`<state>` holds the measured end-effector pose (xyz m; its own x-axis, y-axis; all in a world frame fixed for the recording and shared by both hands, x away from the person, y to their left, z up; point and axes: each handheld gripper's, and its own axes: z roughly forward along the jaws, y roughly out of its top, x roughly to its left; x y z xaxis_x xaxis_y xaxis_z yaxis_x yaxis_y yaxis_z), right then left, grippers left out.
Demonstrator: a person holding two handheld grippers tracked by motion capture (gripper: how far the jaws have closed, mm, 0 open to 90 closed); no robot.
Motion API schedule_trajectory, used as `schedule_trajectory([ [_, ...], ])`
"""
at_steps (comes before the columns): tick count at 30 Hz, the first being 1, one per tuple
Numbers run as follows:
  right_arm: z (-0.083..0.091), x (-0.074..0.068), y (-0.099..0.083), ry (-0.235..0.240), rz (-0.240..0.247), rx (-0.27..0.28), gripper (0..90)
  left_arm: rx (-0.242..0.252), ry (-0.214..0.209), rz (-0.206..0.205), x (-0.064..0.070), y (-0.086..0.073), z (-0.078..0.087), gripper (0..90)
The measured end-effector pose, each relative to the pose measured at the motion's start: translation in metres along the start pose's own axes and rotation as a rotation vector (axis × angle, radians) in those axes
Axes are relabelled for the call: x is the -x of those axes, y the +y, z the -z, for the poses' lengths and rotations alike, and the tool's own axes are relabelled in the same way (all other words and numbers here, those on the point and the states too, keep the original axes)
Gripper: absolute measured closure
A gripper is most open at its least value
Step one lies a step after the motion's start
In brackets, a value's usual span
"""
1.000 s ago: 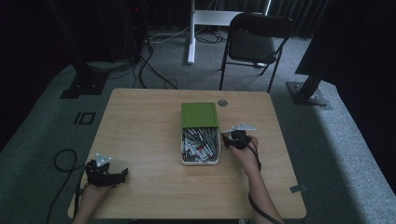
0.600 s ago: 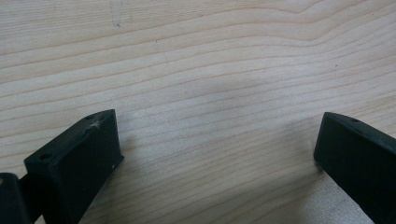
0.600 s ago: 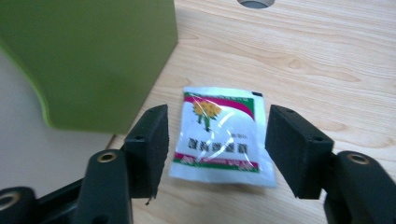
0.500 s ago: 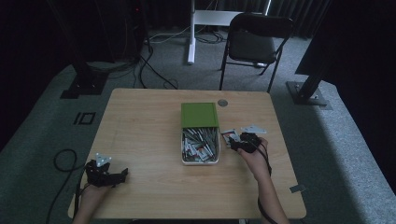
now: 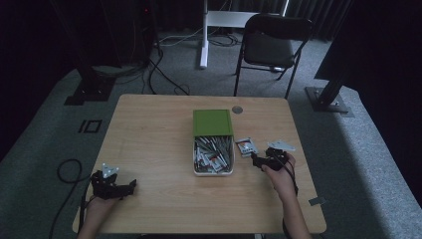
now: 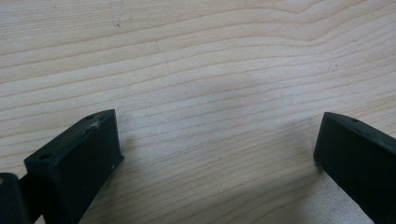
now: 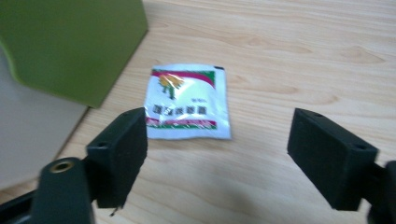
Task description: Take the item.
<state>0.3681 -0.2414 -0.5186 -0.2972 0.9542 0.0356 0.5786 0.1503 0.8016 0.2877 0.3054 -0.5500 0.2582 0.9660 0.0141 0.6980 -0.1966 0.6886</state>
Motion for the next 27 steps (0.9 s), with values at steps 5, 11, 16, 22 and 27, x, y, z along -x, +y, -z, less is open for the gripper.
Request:
schedule_trajectory([
  [5,0.007,0.008,-0.009,-0.035,-0.015,-0.011,15.8,0.000,0.000,0.000,0.000,0.000,0.000,1.3],
  [11,0.012,0.014,-0.020,-0.056,-0.054,-0.035,15.9,-0.002,0.000,-0.002,0.000,0.000,0.000,1.4],
  [16,0.018,0.021,-0.030,-0.095,-0.082,-0.053,15.8,-0.001,0.000,-0.002,0.000,0.000,0.000,1.3],
  [22,0.028,0.028,-0.040,-0.146,-0.094,-0.058,15.8,-0.002,0.000,-0.002,0.000,0.000,0.000,1.3],
  [27,0.035,0.035,-0.048,-0.193,-0.082,-0.067,15.8,-0.001,0.000,-0.002,0.000,0.000,0.000,1.3],
])
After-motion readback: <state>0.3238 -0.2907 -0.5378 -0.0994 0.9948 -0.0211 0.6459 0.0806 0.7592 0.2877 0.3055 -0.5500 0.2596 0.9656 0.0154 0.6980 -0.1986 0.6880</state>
